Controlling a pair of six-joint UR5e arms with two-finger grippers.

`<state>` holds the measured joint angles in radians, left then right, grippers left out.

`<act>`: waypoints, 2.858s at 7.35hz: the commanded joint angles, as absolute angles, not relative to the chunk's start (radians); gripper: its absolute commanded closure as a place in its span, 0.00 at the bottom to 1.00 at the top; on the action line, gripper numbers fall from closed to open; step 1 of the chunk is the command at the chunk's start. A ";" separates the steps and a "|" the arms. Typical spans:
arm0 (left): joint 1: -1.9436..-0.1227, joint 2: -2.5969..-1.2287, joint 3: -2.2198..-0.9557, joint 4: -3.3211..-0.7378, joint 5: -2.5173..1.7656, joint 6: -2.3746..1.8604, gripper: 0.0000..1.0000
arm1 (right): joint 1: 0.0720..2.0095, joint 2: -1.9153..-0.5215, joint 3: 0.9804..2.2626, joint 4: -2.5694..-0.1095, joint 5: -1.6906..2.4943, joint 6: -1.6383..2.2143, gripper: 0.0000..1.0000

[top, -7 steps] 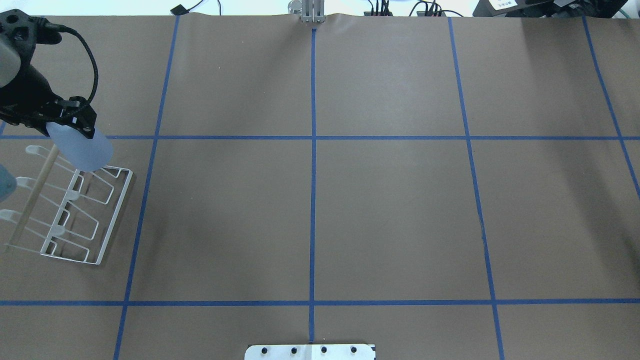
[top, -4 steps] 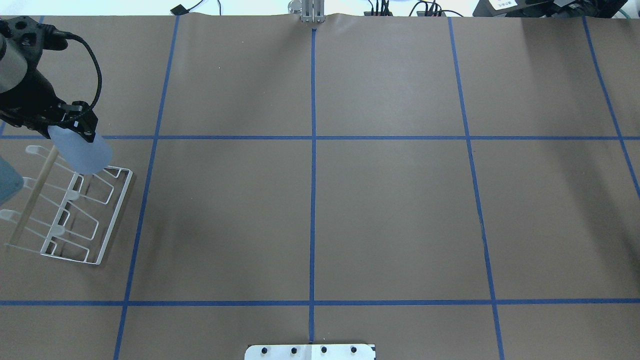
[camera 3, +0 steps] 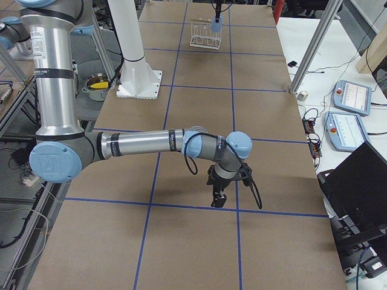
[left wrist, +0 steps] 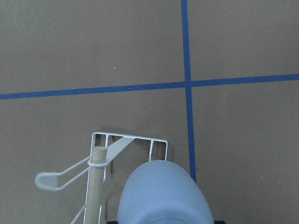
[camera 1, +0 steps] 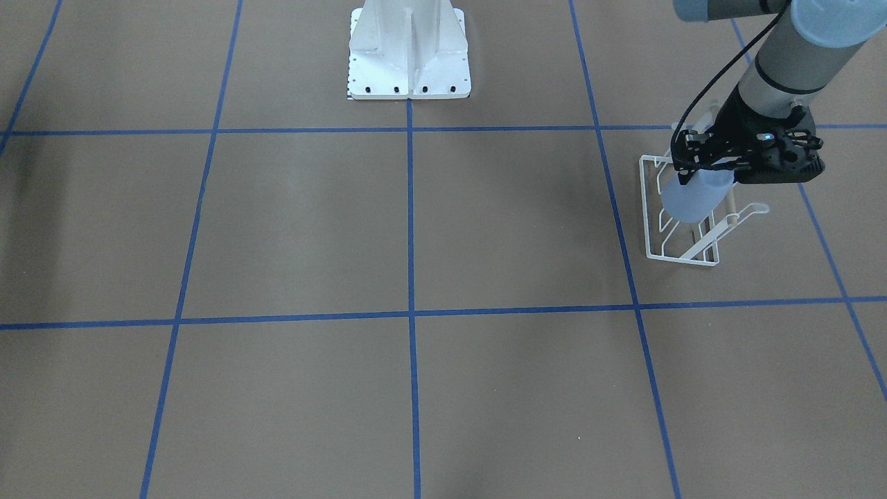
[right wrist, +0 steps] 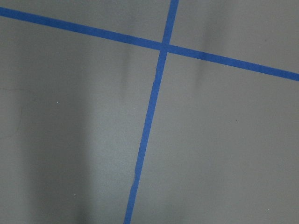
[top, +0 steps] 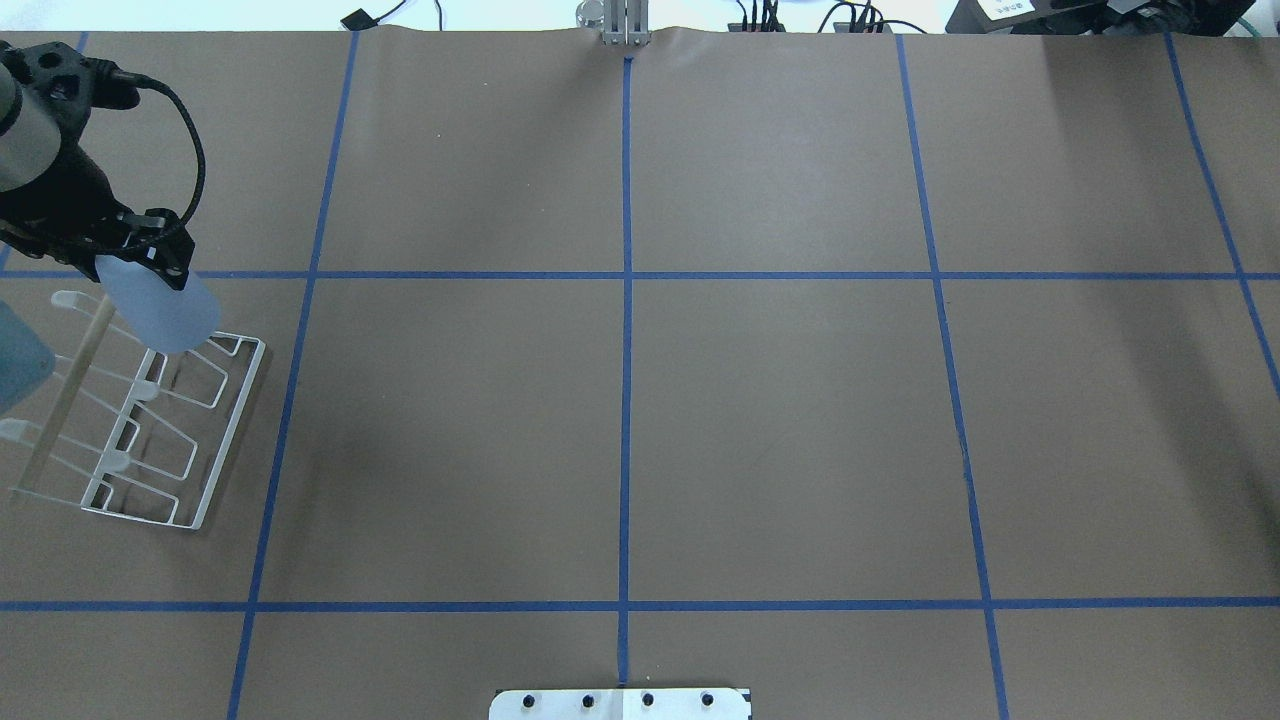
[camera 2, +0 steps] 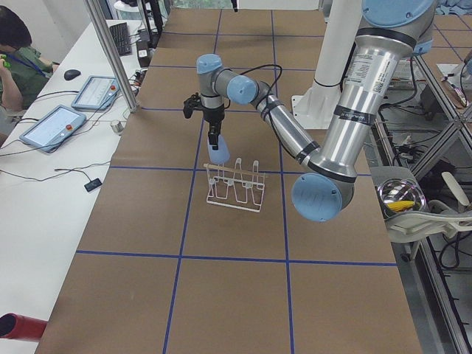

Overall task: Hang cup on cup holder
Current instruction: 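Lower the cup mouth onto a rack peg with the left gripper, then open the left gripper and lift it away from the cup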

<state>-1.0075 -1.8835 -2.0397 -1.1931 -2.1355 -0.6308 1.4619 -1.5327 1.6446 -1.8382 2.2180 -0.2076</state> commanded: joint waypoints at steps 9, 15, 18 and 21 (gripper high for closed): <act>-0.971 -1.876 -1.988 -1.256 -2.134 -0.634 0.02 | 1.462 -1.532 1.649 -1.838 2.218 -0.198 0.00; -1.236 -1.823 -2.043 -1.215 -2.149 -0.286 0.02 | 1.483 -1.516 1.706 -1.821 2.212 -0.202 0.00; -1.542 -1.781 -1.726 -1.271 -2.348 0.062 0.02 | 1.566 -1.529 1.602 -1.721 2.217 -0.198 0.00; -1.592 -1.744 -1.600 -1.411 -2.356 0.135 0.02 | 1.606 -1.542 1.569 -1.720 2.233 -0.198 0.00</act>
